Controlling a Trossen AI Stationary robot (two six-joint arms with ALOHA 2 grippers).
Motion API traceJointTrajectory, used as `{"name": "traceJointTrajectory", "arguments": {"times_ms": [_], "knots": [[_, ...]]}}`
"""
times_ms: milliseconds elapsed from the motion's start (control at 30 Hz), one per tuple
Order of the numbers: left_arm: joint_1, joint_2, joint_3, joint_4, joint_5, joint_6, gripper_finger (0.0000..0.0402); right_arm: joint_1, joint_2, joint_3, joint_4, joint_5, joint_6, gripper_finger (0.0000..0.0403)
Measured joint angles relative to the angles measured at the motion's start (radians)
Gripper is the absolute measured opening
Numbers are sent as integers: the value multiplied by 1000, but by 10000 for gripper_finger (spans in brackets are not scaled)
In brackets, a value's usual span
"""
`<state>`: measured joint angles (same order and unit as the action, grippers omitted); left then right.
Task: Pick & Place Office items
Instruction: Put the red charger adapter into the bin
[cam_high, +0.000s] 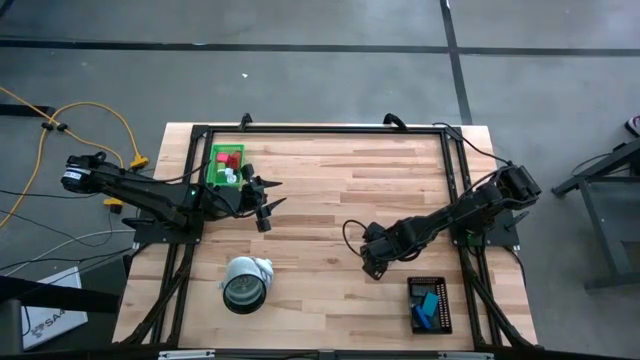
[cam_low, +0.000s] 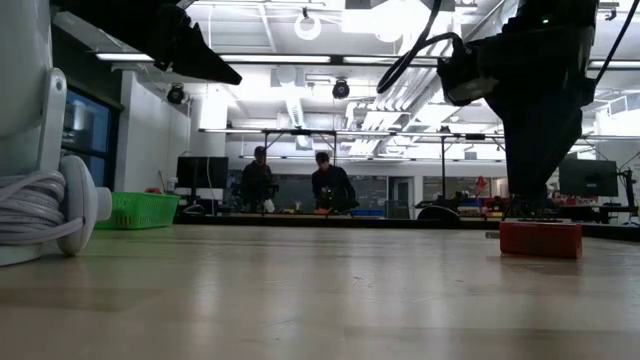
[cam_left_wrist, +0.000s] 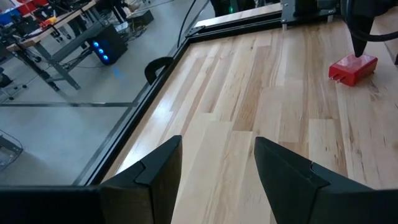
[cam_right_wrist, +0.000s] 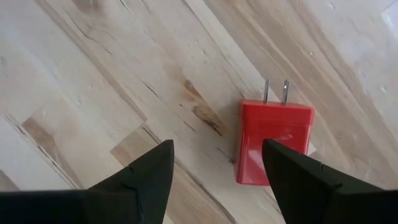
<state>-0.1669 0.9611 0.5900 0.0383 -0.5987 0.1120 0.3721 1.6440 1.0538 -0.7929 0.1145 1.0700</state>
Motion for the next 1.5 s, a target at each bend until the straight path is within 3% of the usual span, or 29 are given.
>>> {"name": "traceJointTrajectory", "arguments": {"times_ms": [333, 700, 1500], "knots": [[0, 0, 0, 0, 0, 0, 193, 1, 0, 0, 3, -16, 31, 235], [0, 0, 0, 0, 0, 0, 193, 1, 0, 0, -34, -17, 66, 321], [0, 0, 0, 0, 0, 0, 193, 2, -1, -74, -40, 7, 108, 325]]}}
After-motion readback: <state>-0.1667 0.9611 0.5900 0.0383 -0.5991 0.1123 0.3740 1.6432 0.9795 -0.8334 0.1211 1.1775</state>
